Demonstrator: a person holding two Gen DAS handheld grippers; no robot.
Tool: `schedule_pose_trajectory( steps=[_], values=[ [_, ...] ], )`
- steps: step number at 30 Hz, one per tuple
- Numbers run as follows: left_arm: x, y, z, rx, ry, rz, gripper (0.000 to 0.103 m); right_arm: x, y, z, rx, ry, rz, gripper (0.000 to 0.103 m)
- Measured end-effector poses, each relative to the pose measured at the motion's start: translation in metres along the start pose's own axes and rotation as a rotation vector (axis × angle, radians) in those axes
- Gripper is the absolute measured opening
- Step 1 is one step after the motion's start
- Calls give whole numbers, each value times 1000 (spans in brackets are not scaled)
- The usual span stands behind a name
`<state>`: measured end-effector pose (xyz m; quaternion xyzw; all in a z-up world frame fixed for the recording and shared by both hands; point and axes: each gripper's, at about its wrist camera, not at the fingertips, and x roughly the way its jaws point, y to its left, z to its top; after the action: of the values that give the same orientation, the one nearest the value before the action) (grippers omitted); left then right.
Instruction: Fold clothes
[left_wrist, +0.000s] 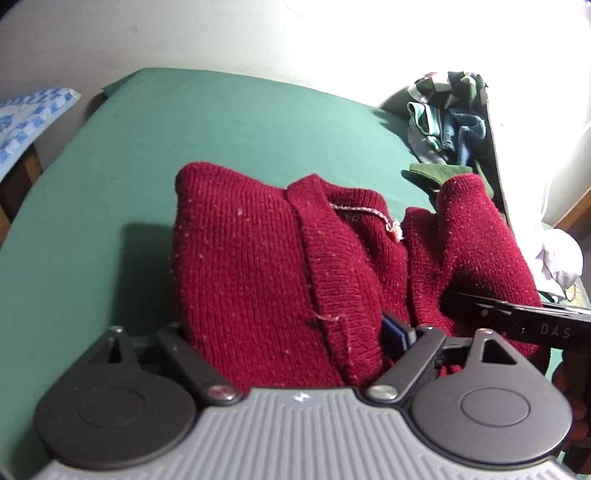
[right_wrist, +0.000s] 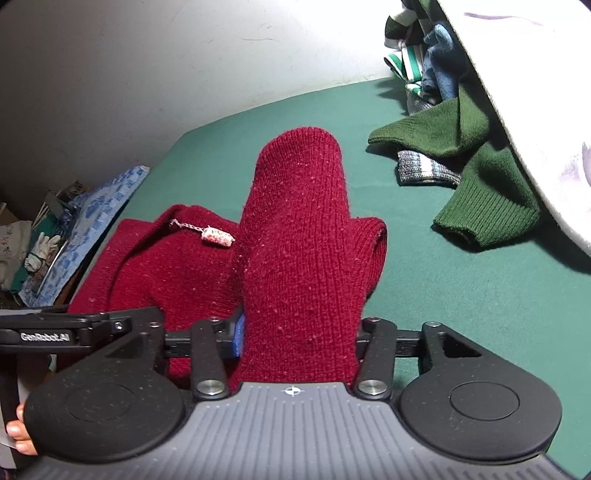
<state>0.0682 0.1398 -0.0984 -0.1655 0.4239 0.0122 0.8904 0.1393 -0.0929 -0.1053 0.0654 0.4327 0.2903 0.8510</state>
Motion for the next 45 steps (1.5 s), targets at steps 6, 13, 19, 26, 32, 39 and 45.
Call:
schedule_pose_trajectory(
  steps=[6,13,19,26,32,39,45],
  values=[
    [-9,-9,-3,17,-28,39,69,-9,-1,-3,5,-40,32,47],
    [-17,-10,4,57,-20,26,60,-18,4,-6,32,-81,32,47],
    [-34,0,24,89,-41,-15,58,-26,17,6,61,-126,42,46],
    [-44,24,51,106,-49,-28,58,-21,41,33,47,-150,54,46],
    [-43,44,95,141,-67,3,58,0,58,68,42,-151,73,46],
    [-30,63,154,190,-111,52,59,36,76,123,41,-182,86,46],
    [-5,89,197,177,-126,99,59,78,87,162,50,-191,100,46]
  ],
)
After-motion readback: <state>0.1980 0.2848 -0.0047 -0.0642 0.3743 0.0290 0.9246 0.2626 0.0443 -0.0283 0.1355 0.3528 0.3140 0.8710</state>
